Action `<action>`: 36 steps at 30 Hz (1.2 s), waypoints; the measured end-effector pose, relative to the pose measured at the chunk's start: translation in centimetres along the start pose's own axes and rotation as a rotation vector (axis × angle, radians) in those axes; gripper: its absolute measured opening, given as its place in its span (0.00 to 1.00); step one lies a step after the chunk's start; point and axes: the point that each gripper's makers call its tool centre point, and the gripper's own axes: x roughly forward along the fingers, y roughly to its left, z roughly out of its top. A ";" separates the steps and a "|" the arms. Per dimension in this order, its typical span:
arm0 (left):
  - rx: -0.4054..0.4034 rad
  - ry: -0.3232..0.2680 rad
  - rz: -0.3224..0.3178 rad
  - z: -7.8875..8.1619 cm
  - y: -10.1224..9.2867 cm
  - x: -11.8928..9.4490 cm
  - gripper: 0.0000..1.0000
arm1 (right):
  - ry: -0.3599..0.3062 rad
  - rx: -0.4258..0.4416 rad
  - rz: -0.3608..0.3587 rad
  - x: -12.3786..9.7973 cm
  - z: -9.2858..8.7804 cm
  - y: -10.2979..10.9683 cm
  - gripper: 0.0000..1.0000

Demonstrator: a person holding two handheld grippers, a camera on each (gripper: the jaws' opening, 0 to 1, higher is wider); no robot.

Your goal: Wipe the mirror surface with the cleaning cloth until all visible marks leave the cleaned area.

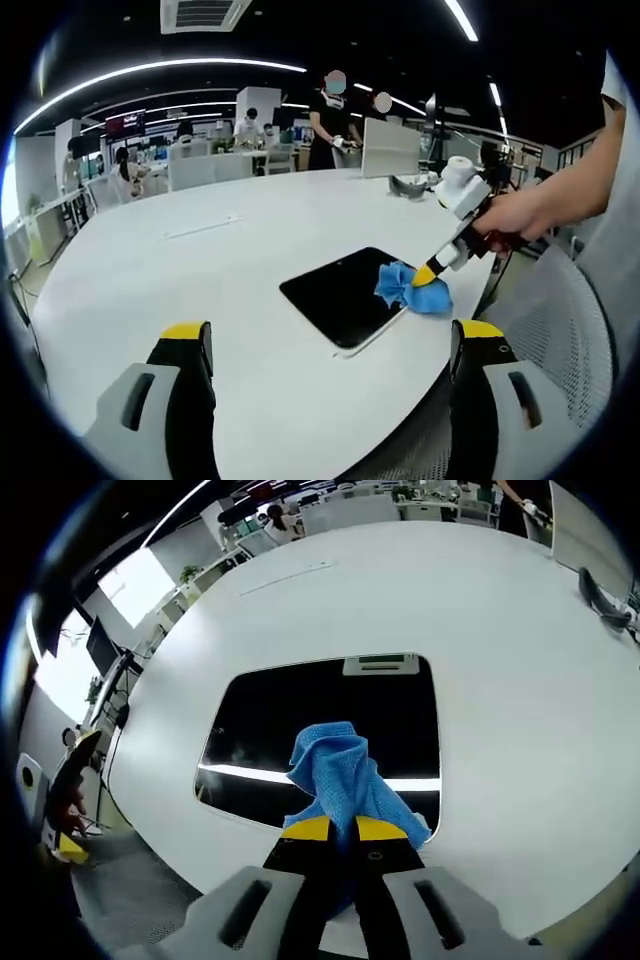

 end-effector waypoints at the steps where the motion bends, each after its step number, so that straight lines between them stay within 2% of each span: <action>1: 0.001 0.000 -0.001 0.0 0.0 0.0 0.98 | 0.000 0.001 0.000 0.0 0.0 -0.1 0.02; 22: 0.003 0.009 -0.012 -0.1 -0.3 0.0 0.98 | -0.012 0.044 -0.047 -1.4 -0.3 -4.0 0.02; 36: 0.001 0.010 -0.012 -0.2 -0.2 0.0 0.97 | -0.021 0.074 -0.070 -1.6 -0.2 -5.0 0.02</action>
